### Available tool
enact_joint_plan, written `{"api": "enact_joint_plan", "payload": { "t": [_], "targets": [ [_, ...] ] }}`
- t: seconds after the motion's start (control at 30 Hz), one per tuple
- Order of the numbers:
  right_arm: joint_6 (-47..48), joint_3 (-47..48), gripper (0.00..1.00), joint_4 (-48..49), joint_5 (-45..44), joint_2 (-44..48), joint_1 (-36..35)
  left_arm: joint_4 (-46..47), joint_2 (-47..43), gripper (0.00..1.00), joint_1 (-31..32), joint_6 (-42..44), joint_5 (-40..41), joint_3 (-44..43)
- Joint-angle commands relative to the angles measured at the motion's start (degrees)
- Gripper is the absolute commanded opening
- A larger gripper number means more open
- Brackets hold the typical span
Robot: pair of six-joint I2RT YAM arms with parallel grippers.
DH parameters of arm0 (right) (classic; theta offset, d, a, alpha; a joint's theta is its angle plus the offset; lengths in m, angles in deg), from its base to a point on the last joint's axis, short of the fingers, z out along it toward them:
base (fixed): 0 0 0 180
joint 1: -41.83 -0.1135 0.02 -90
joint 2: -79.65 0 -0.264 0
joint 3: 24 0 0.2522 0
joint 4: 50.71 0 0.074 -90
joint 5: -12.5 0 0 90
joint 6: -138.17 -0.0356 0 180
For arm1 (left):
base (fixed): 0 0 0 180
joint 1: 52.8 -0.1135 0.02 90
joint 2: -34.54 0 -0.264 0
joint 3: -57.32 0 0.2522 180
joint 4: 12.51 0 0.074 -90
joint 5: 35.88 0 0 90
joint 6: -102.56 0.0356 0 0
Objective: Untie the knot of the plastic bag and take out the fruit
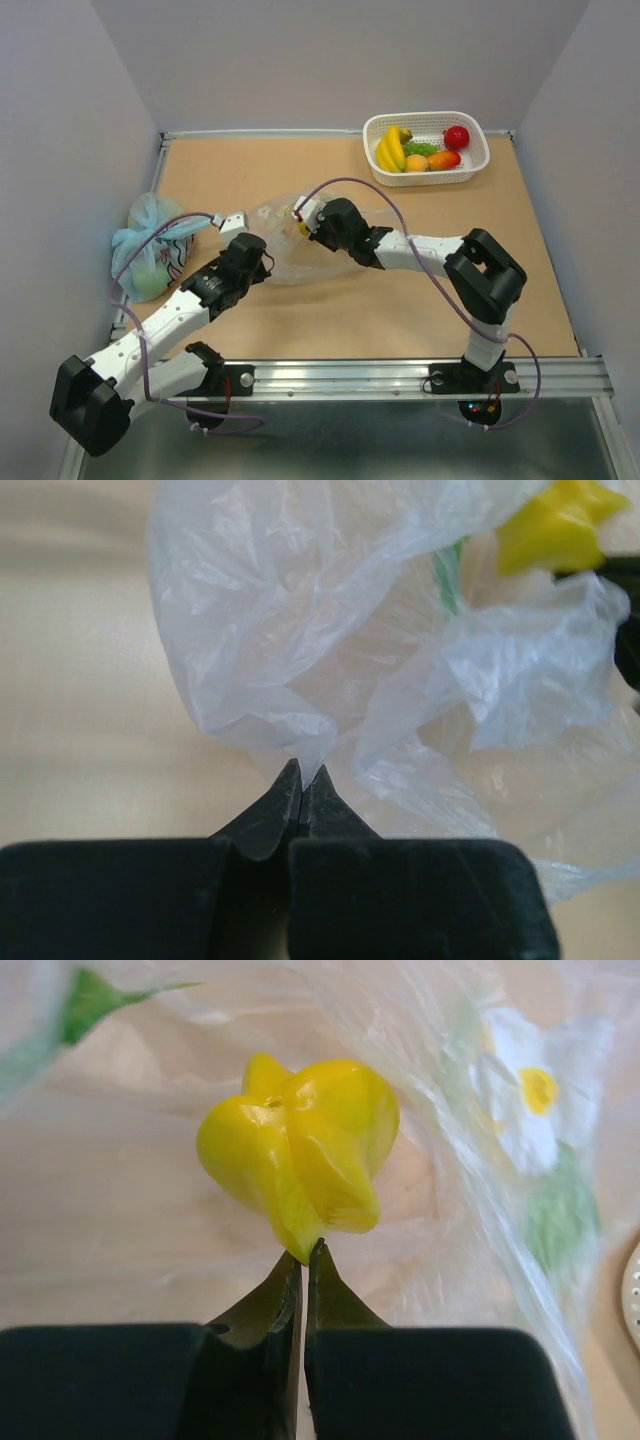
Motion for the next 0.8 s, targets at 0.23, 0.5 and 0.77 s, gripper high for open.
{"api": "enact_joint_plan", "payload": {
  "t": [0.23, 0.5, 0.77],
  "targets": [
    [-17.46, -7.37, 0.0, -1.42, 17.25, 17.31, -0.04, 7.92, 5.78, 0.0, -6.69, 5.34, 1.16, -3.73],
    [-21.43, -5.36, 0.0, -1.68, 18.15, 26.73, 0.4, 10.47, 8.68, 0.0, -7.57, 6.49, 1.07, -3.82],
    [-21.61, 2.47, 0.0, -2.21, 11.3, 27.79, 8.21, 11.0, 8.69, 0.0, -8.01, 7.1, 1.34, -2.77]
  ]
}}
